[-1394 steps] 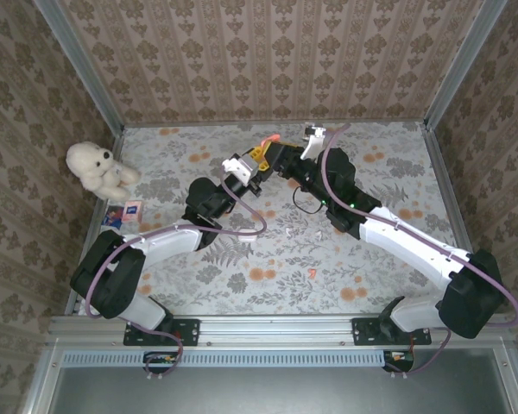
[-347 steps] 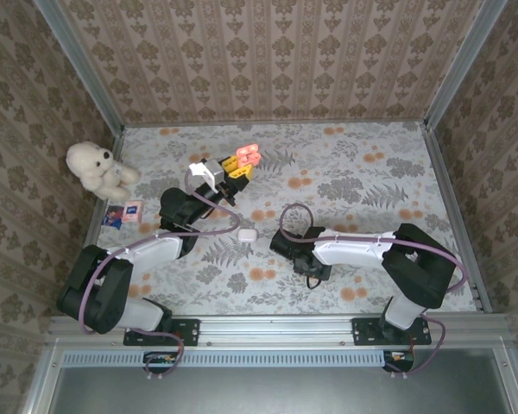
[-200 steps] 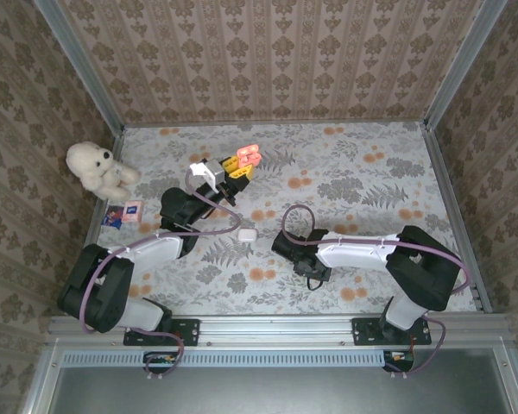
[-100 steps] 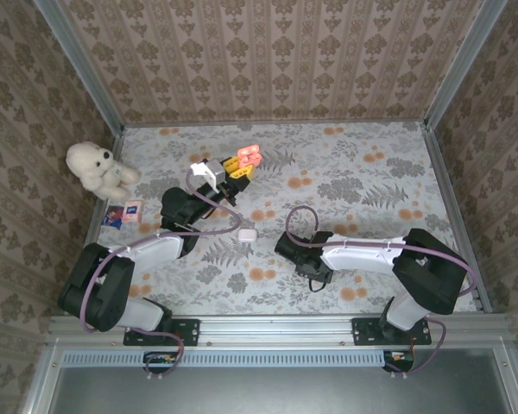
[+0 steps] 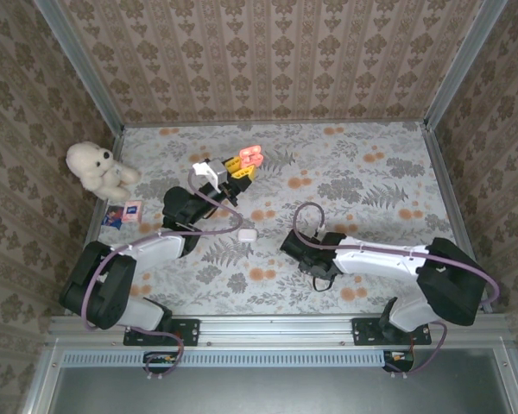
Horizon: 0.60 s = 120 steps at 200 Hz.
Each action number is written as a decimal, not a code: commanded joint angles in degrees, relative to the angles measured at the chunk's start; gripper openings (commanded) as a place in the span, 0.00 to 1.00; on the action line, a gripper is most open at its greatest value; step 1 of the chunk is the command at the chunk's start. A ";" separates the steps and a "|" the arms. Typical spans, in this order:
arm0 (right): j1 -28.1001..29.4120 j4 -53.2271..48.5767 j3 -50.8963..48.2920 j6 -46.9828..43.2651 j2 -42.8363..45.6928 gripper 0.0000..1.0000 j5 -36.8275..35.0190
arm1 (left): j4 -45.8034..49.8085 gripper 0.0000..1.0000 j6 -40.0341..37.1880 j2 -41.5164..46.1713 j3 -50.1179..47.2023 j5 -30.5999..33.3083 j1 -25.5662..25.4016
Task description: Insert wireless bluetooth earbuds into charging case
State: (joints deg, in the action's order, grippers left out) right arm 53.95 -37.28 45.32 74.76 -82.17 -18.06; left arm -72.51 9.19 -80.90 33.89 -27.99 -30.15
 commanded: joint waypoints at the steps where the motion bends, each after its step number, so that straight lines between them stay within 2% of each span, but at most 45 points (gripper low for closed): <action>1: -1.17 0.86 -0.07 -2.87 5.30 0.32 -4.45 | -2.02 0.00 -0.05 -0.31 1.97 -0.38 -0.26; 65: -9.84 6.16 7.23 -20.53 17.75 0.33 -7.23 | -2.01 0.00 1.14 -1.16 3.08 -2.19 -0.35; 120: -14.38 14.06 20.24 -38.21 15.64 0.33 -4.55 | -1.96 0.00 3.47 -2.95 4.93 -5.43 -0.87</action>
State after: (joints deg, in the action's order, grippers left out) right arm 40.60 -27.99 59.90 48.03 -65.06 -22.74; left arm -72.53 10.50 -82.78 36.49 -30.46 -30.46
